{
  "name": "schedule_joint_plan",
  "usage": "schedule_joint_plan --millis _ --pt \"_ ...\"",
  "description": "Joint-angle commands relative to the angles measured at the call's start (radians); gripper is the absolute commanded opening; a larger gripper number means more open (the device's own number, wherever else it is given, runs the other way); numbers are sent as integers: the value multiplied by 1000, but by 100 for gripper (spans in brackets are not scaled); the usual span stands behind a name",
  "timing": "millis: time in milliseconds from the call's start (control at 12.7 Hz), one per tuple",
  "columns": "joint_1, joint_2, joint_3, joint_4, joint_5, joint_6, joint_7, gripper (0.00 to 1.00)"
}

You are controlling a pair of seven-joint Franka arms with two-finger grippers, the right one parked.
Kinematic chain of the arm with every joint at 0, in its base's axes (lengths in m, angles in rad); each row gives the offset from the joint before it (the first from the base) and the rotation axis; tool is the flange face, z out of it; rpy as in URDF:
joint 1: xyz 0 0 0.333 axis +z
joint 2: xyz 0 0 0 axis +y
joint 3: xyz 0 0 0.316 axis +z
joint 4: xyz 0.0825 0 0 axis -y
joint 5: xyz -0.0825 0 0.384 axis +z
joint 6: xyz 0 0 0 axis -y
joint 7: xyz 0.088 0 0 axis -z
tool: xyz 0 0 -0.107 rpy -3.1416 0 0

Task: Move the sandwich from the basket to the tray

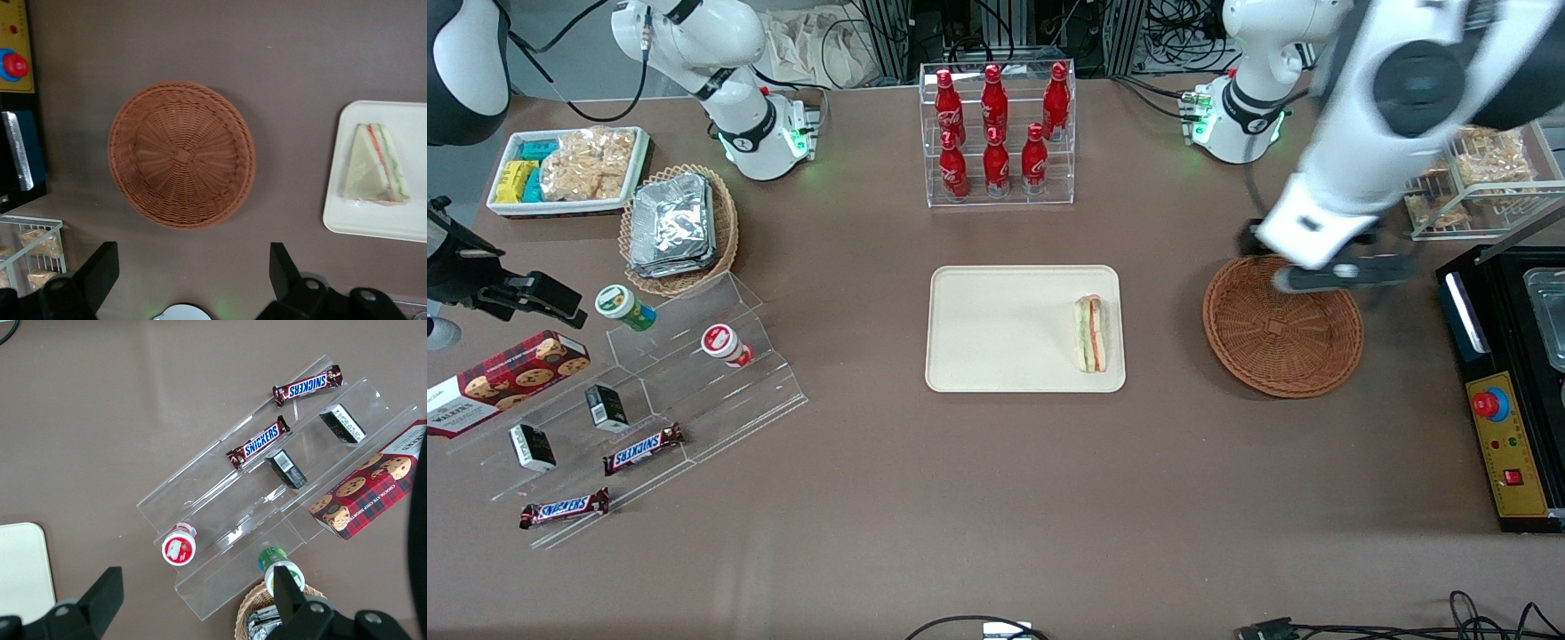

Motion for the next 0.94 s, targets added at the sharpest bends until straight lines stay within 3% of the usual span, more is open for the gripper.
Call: schedule_joint_plan --millis 0,472,866 --pt "-14 -24 101 11 -33 -4 87 100" --pt "52 -15 127 122 -127 -63 99 100" --pt "51 -8 127 151 -127 -80 101 100"
